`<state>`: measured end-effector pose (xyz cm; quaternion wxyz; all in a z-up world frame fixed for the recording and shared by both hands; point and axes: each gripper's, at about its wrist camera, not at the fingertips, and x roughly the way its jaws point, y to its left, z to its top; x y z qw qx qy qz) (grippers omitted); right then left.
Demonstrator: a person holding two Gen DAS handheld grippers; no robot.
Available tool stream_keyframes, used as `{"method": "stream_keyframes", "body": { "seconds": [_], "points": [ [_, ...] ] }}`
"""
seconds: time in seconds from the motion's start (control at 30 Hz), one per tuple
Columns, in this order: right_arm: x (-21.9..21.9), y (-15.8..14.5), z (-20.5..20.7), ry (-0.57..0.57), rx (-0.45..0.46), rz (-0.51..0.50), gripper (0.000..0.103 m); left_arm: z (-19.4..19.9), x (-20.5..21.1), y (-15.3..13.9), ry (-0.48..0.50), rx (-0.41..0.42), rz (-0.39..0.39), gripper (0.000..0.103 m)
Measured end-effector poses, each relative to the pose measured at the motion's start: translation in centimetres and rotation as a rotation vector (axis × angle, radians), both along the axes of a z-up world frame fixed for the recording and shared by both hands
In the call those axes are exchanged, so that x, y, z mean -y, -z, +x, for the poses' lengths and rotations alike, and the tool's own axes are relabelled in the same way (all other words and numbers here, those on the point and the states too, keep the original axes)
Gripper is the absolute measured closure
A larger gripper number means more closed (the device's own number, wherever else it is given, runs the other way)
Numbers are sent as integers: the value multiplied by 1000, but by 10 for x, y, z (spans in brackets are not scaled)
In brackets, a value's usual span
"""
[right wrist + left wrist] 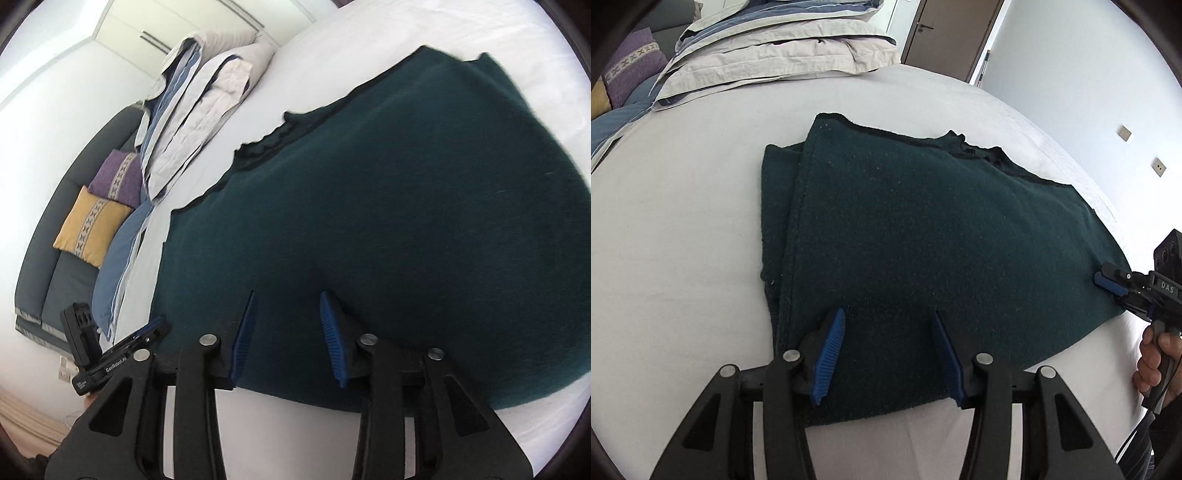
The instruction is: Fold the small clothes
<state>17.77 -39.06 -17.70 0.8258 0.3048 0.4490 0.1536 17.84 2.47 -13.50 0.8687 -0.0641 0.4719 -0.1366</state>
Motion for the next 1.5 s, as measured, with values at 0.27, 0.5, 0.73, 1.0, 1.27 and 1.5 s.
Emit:
{"method": "stream_keyframes", "body": {
  "seconds": [0.27, 0.5, 0.73, 1.0, 1.27, 1.5],
  "points": [
    [76, -8, -25, 297, -19, 31, 79, -13, -1, 1, 6, 0, 20, 51],
    [-43, -13, -17, -77, -35, 210, 74, -16, 4, 1, -15, -1, 53, 51],
    [-108, 27, -12, -181, -123, 236, 77, -15, 4, 2, -8, 5, 55, 51],
    [19, 28, -43, 163, -93, 239, 77, -14, 6, 4, -8, 15, 54, 51],
    [91, 6, -88, 337, -22, 241, 74, -29, 23, -37, -18, 63, 0, 53],
    [13, -1, -49, 133, -22, 324, 74, -9, 97, -28, 149, -17, -218, 53]
  ]
}}
